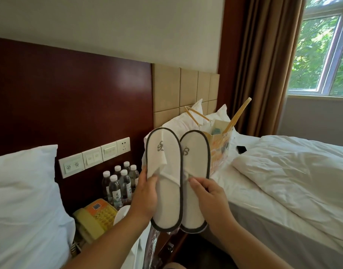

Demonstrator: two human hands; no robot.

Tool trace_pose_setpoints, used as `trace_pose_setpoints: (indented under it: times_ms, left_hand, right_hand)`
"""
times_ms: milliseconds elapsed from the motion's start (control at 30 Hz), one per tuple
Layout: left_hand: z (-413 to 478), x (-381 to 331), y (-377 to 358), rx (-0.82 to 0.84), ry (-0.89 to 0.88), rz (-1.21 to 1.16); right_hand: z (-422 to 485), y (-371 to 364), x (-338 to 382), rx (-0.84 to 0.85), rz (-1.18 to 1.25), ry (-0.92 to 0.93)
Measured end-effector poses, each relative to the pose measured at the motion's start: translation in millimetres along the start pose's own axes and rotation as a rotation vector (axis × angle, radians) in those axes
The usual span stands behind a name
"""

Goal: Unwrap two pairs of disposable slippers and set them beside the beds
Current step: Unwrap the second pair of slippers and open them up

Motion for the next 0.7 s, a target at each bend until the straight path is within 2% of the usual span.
trace_pose_setpoints:
  times_ms: [100,133,267,400,533,700]
  left_hand:
    - [-6.2,-11.1,-12.0,0.017,-0.116,0.169]
    - [-8.8,-14.3,-17.0,0.028,-0.134,0.158]
    - [-16.5,-27.8,-25.9,0.059,-0.184,0.047]
    - [-25.3,-35.7,-32.5,0.131,-0.308,0.242]
    - [-27.5,-43.3,-28.2,0.084,-0.363,0.45]
    - [-17.0,-45.6,-9.1,-0.013,-0.337,0.483]
  right_hand:
    - [-9.3,-10.3,18.6,0.103,-0.025,0.087]
    - [-11.3,-13.2,23.6,0.112,-0.097,0.112]
    - [-6.8,-8.8,27.7,-0.022,-0.403,0.134]
    - [-0.6,6.3,34.7,-0.159,-0.617,0.179]
    - [1.4,13.2,45.4,-0.216,-0.794,0.264]
    - [-0.7,13.0,58.0,-0.185,-0.907,0.467]
Point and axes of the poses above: each hand's wrist, its own z-axis towards the middle knuckle, its own y-axis out of the back of the hand, x = y × z, the point moved 9 cm from there along z, towards the middle knuckle, and after that the axes turned 1 degree about -x, right-handed, at the moved point
